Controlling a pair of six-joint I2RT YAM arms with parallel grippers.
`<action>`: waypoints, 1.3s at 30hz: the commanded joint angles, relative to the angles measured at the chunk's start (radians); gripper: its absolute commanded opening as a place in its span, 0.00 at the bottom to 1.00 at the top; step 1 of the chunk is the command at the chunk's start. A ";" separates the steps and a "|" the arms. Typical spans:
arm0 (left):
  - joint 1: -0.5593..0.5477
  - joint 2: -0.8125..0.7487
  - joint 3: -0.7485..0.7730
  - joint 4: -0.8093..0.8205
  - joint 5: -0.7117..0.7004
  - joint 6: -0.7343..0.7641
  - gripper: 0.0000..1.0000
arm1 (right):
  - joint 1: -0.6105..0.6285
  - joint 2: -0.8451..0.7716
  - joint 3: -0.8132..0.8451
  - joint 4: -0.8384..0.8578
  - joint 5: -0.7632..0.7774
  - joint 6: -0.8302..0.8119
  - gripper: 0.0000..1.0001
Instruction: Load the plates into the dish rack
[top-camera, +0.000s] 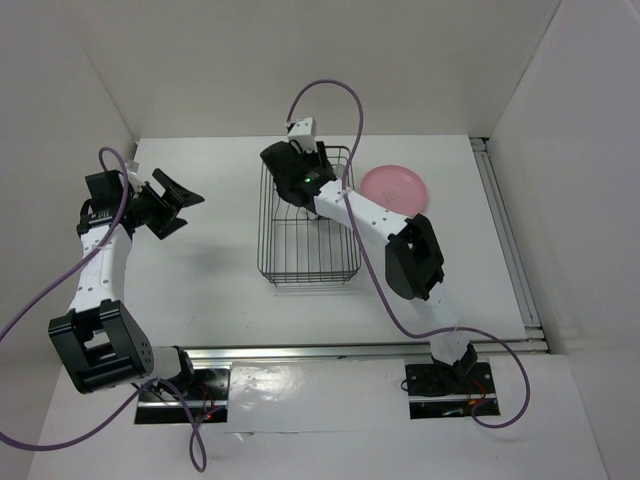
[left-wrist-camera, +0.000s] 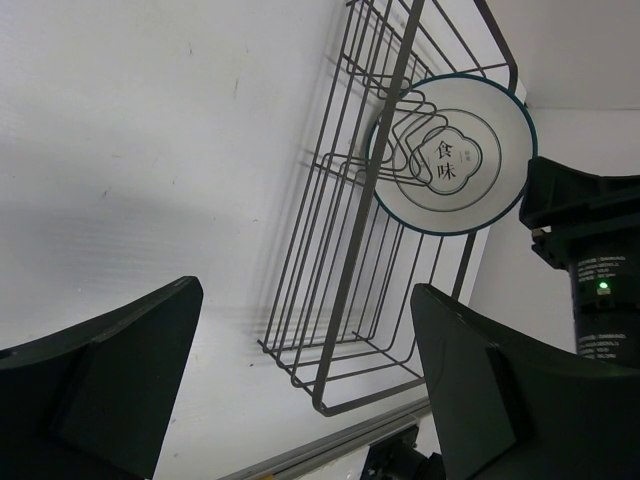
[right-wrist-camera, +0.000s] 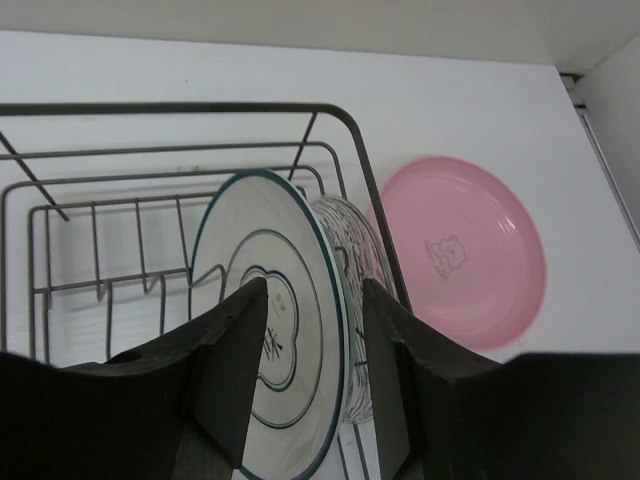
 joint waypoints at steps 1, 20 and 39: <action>0.006 0.005 0.039 0.021 0.020 0.017 0.99 | 0.005 -0.036 0.103 0.088 -0.031 -0.093 0.51; 0.015 0.005 0.049 -0.002 -0.010 0.035 0.99 | -0.800 -0.649 -0.809 0.343 -1.028 0.272 0.80; 0.015 0.014 0.039 0.011 0.020 0.026 0.99 | -0.905 -0.271 -0.748 0.436 -1.191 0.312 0.76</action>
